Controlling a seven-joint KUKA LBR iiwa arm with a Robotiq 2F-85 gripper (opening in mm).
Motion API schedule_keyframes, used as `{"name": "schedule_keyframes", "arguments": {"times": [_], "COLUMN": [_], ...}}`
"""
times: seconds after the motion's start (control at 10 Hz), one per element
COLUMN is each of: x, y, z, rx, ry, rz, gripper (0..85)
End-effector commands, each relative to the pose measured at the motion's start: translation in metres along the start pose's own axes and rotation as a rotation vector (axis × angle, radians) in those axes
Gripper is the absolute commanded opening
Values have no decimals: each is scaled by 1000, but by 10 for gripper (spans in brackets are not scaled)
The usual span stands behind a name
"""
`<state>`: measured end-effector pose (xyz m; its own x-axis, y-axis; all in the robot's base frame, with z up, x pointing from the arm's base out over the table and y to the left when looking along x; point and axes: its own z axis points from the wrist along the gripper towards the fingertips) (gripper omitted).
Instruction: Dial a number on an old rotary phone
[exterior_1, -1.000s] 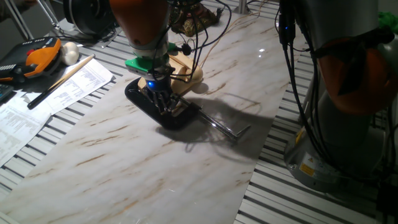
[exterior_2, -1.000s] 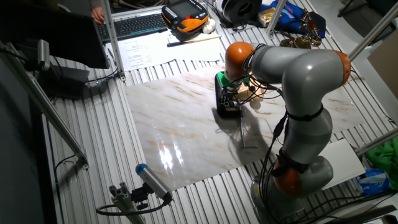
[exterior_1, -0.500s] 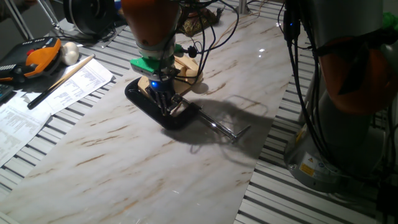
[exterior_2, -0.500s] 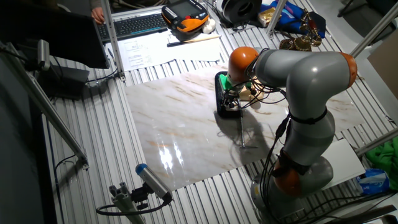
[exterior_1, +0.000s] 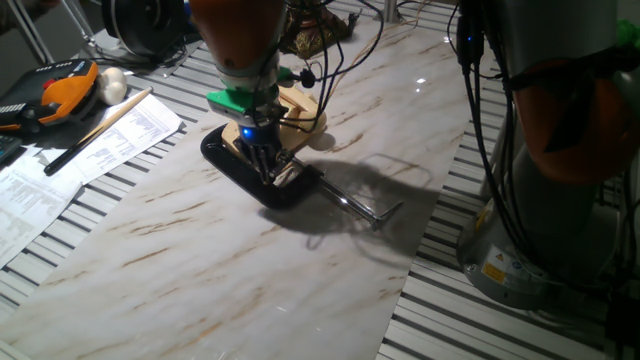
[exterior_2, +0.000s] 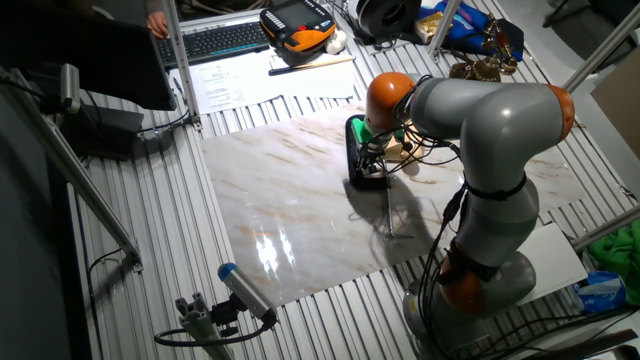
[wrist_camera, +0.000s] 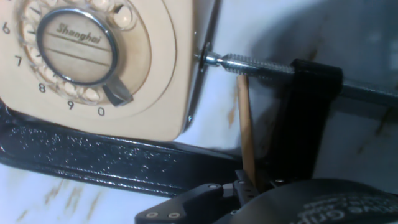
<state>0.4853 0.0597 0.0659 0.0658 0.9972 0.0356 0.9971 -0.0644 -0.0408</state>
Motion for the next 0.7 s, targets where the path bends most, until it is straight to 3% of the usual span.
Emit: {"name": "schedule_keyframes", "arguments": {"times": [0.0,0.2,0.6], "x": [1,1,-7], "y": [-1,-7,-14], "z": [-3,-14,-25], "rx": [9,33,46], "ry": [-1,21,32], "rz": [-8,-40,-113], "gripper": [0,0,0]}}
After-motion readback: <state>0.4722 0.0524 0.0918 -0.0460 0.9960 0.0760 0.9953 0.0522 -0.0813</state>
